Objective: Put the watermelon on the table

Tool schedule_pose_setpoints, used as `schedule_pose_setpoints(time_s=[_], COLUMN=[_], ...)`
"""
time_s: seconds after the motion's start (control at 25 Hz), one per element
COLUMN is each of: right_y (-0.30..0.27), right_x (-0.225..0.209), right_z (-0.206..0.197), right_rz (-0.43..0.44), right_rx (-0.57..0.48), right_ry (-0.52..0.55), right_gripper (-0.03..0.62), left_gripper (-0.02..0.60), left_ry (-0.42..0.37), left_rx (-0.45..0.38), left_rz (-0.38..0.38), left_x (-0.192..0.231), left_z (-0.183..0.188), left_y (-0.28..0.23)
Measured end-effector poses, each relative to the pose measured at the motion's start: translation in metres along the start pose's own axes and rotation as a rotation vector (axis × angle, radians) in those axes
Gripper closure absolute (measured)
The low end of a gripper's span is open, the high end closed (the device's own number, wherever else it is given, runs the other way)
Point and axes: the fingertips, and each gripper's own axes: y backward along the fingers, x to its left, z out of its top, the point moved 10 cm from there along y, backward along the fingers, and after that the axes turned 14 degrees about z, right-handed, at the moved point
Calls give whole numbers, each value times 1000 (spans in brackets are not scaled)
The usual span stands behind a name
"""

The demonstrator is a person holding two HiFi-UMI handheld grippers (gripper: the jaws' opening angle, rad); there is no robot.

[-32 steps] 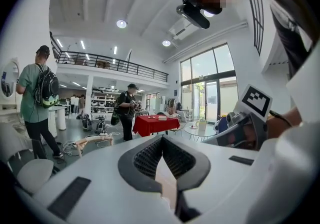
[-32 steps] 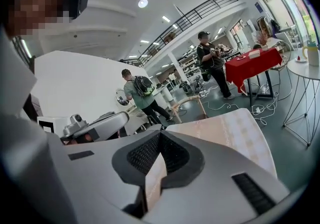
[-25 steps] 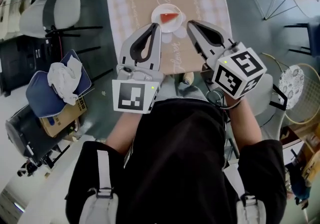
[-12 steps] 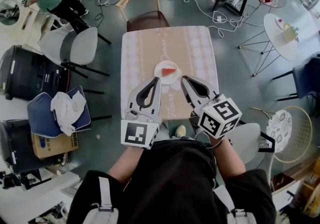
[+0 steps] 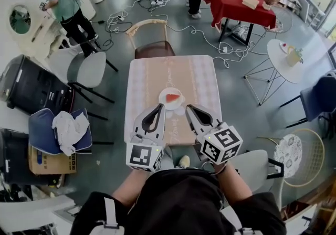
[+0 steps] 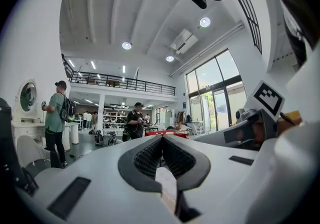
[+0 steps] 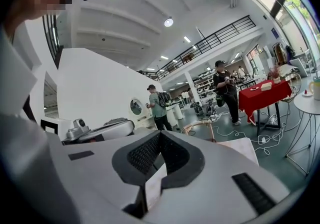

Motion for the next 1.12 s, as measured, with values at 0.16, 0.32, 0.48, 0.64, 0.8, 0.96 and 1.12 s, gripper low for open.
schedule_pose_setpoints(time_s=[0.16,0.32,0.48,0.64,0.8,0.96,1.12], right_y=[12,20,24,25,27,31,33], right_x=[8,16,27,35,47,64,83], right_z=[-5,-6,-8,-9,-12,-17,-21], right_rz=[11,13,22,26,27,22,6], right_rx=[-1,-11,-12,-24,-29,-36,-43], right_ry=[-4,6,6,8,11,11,15], right_gripper=[580,580,580,580,580,580,580], left_gripper=[574,574,574,574,574,574,574], left_ry=[-4,-11,-18,-31,-37,-45,-48], left_rx=[-15,-30,-26,-33,-33,-36,-31], left_rz=[9,1,3,-4,-5,-29,-57], left_x=[-8,-11,-11,-10,-7,-8,-7], left_z=[2,7,8,11,14,18,21], left_y=[17,27,36,43,55,69,86])
